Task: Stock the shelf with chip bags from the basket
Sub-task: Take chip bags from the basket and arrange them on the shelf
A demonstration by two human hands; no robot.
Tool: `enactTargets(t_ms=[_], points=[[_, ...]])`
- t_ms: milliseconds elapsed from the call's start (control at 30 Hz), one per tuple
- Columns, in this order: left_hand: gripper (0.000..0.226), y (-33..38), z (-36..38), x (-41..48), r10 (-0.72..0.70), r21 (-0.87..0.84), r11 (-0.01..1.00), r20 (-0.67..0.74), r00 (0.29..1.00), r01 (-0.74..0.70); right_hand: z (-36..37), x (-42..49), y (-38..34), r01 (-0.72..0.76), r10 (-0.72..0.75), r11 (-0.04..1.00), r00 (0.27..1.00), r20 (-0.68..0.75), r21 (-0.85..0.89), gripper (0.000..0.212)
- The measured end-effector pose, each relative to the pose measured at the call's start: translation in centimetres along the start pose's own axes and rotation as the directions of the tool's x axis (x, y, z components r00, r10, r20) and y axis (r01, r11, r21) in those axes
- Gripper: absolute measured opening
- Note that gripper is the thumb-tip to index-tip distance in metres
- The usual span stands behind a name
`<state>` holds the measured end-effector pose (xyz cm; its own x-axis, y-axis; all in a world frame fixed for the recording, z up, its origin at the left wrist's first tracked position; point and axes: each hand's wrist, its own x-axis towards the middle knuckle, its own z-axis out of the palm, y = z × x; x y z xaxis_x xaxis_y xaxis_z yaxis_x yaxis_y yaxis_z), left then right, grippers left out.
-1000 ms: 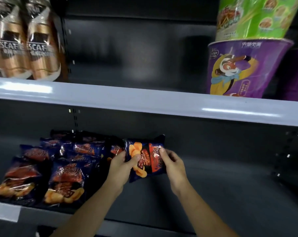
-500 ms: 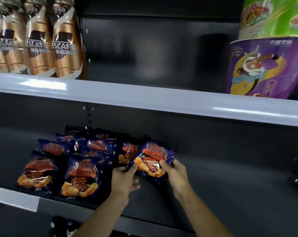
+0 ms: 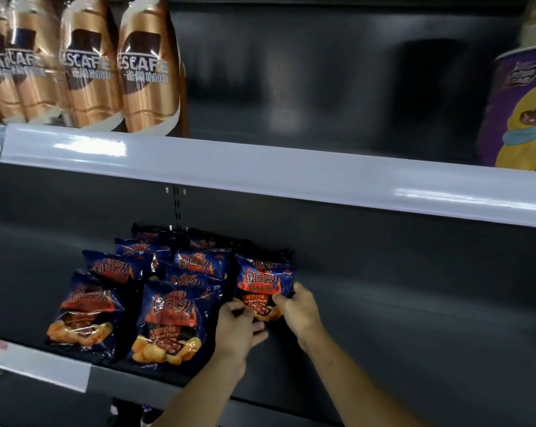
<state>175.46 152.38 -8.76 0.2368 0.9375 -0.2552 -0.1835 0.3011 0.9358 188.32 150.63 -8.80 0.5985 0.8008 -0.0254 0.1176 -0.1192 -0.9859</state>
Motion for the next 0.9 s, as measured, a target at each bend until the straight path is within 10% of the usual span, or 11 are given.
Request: enactTargets(t_ms=[400, 900], points=[[0.012, -0.7, -0.7, 0.5, 0.022, 0.113, 0.993, 0.001, 1.0, -0.022, -0.2, 0.2, 0.3, -0.021, 0.021, 1.0, 0.999, -0.028, 0.02, 0.021], [0.001, -0.8, 5.9, -3.1, 0.122, 0.314, 0.912, 0.406, 0.906, -0.263, -10.2, -4.3, -4.2, 0.127, 0.001, 0.916, 0.948, -0.319, 0.381, 0.013]])
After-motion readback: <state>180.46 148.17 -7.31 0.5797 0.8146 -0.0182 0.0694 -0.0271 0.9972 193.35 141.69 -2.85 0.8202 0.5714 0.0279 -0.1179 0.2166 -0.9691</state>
